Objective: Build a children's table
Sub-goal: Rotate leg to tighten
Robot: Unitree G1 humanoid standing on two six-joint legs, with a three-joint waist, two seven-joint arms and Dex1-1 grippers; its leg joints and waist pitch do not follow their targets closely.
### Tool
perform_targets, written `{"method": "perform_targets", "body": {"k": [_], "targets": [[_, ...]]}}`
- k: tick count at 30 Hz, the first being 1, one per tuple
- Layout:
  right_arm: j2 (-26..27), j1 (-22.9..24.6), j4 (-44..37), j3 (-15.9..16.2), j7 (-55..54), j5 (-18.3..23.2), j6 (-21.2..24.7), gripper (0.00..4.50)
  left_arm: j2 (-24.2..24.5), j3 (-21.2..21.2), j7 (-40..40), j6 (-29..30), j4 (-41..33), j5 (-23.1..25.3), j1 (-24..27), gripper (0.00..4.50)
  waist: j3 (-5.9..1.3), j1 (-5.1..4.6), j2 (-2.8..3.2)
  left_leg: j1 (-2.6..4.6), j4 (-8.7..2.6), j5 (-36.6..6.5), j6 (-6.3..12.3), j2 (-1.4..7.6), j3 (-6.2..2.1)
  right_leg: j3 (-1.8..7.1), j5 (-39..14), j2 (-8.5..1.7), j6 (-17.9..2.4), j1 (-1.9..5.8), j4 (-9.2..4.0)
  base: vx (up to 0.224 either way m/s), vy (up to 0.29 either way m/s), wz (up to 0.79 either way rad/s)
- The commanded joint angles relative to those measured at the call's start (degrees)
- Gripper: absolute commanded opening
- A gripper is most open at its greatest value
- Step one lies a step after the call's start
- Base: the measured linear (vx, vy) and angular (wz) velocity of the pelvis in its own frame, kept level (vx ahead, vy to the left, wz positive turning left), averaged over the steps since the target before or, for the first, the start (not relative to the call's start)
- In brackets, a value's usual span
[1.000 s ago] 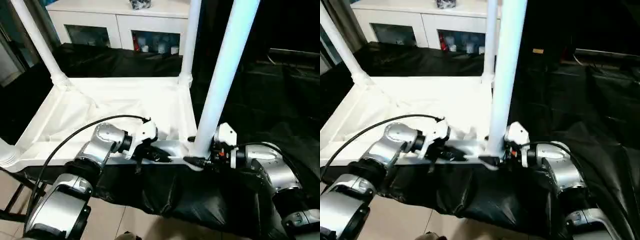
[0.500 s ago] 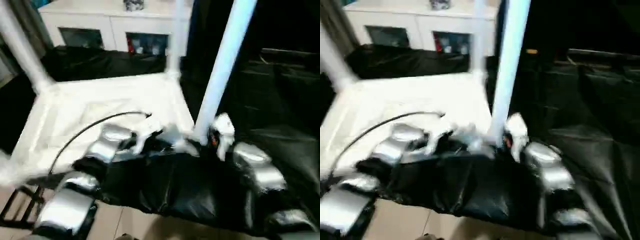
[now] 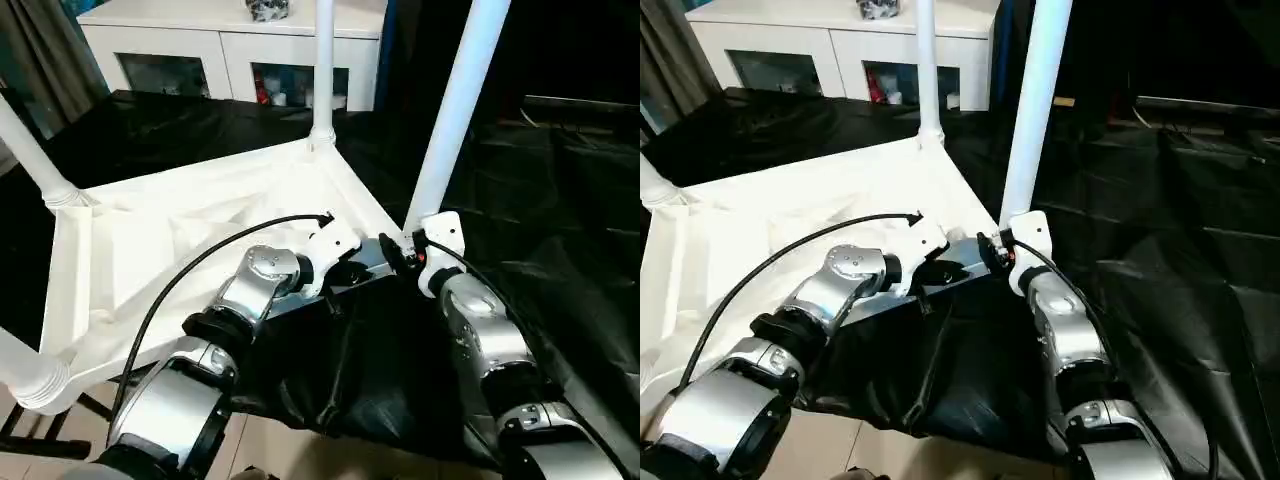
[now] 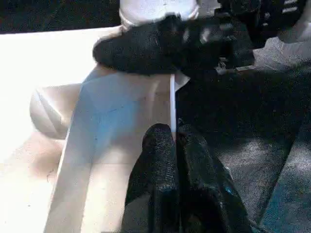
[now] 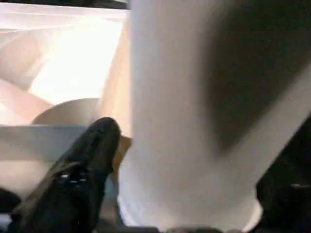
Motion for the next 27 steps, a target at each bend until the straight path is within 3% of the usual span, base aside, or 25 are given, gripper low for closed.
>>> {"method": "perform_targets", "body": {"k": [1, 3, 6, 7, 8, 11, 15, 16, 19, 23, 27], "targets": [[0.4, 0.2, -1.7, 2.7, 5.7, 1.2, -1.9, 4.16, 0.1, -1.1, -1.5, -2.6, -0.2, 0.1, 0.4, 0.0, -3.91, 0.05, -1.07, 0.3, -3.55, -10.2, 5.57, 2.57, -0.75, 2.47, -11.4, -4.19, -12.9, 3.31, -4.25, 0.0, 0.0, 0.0], [-1.6, 0.7, -2.8, 1.8, 11.7, 3.9, -1.6, 4.16, 1.8, -1.5, -6.3, -4.9, -1.2, -0.6, 1.5, 0.0, -3.94, 0.11, -1.19, 0.16, -3.41, -9.3, 6.74, 2.59, -0.71, 2.46, -9.8, -4.23, -13.5, 3.44, -4.04, 0.0, 0.0, 0.0], [-3.1, 1.3, -3.8, 2.3, 16.0, 4.7, -1.6, 4.16, 2.8, -2.0, -8.6, -6.0, -1.5, -0.7, 1.9, 0.0, -3.92, 0.26, -1.13, 0.17, -3.36, -8.9, 7.49, 2.77, -0.65, 2.36, -9.2, -4.15, -13.9, 3.39, -3.91, 0.0, 0.0, 0.0], [-6.6, 3.0, -6.2, 4.3, 25.2, 5.9, -1.6, 4.16, 4.8, -2.4, -13.9, -7.0, -2.2, -1.6, 2.8, 0.0, -3.9, 0.39, -1.12, 0.22, -3.37, -9.0, 7.58, 2.86, -0.64, 2.27, -9.3, -4.12, -14.2, 3.39, -3.9, 0.0, 0.0, 0.0], [-6.6, 3.0, -6.2, 4.3, 25.2, 5.9, -1.6, 4.16, 4.8, -2.4, -13.9, -7.0, -2.2, -1.6, 2.8, 0.0, -3.81, 0.57, -1.17, 0.17, -3.39, -9.5, 7.74, 2.99, -0.58, 2.25, -9.7, -4.06, -14.2, 3.42, -3.9, 0.0, 0.0, 0.0], [-11.7, 5.5, -10.5, 7.0, 38.7, 8.4, -0.6, 4.16, 7.0, -1.5, -21.0, -8.0, -3.4, -4.3, 3.4, 0.0, -3.7, 0.91, -1.27, 0.31, -3.36, -11.1, 7.69, 3.02, -0.52, 2.3, -11.6, -4.11, -14.0, 3.41, -4.08, 0.0, 0.0, 0.0], [-14.4, 6.0, -12.1, 8.4, 45.3, 9.3, 0.6, 4.16, 8.4, -0.9, -25.3, -8.5, -3.9, -5.9, 3.5, 0.0, -3.65, 1.0, -1.17, 0.37, -3.52, -11.9, 6.74, 3.16, -0.61, 2.25, -13.9, -4.17, -13.9, 3.09, -4.17, 0.0, 0.0, 0.0], [-14.9, 6.0, -12.4, 8.7, 46.3, 9.3, 0.8, 4.03, 8.7, -0.8, -26.1, -8.4, -4.1, -6.2, 3.6, 0.0, -3.63, 1.0, -1.48, 0.44, -3.56, -12.1, 6.62, 3.18, -0.6, 2.25, -14.4, -4.18, -13.9, 3.1, -4.21, 0.0, 0.0, 0.0], [-16.5, 5.9, -12.9, 9.6, 49.9, 9.5, 1.9, 3.81, 10.3, -1.1, -29.4, -9.2, -4.8, -6.9, 3.9, 0.0, -3.76, 1.72, -1.22, 0.49, -3.52, -11.0, 6.41, 3.32, -0.62, 2.43, -13.6, -4.3, -13.9, 2.95, -3.95, 0.0, 0.0, 0.0], [-17.5, 5.6, -13.6, 10.4, 53.3, 10.3, 3.8, 3.57, 11.7, -1.4, -33.4, -9.6, -5.8, -7.5, 4.5, 0.0, -3.91, 1.9, -1.15, 0.42, -3.39, -9.4, 6.78, 3.22, -0.57, 2.36, -10.9, -4.2, -14.5, 2.97, -3.66, 0.0, 0.0, 0.0], [-17.8, 5.6, -14.1, 11.6, 54.6, 9.9, 4.0, 3.09, 12.2, -1.6, -34.9, -10.0, -5.8, -7.1, 4.8, 0.0, -3.82, 2.03, -1.14, 0.46, -3.49, -10.1, 6.25, 3.31, -0.61, 2.35, -11.9, -4.26, -14.4, 2.96, -3.76, 0.0, 0.0, 0.0]]}}
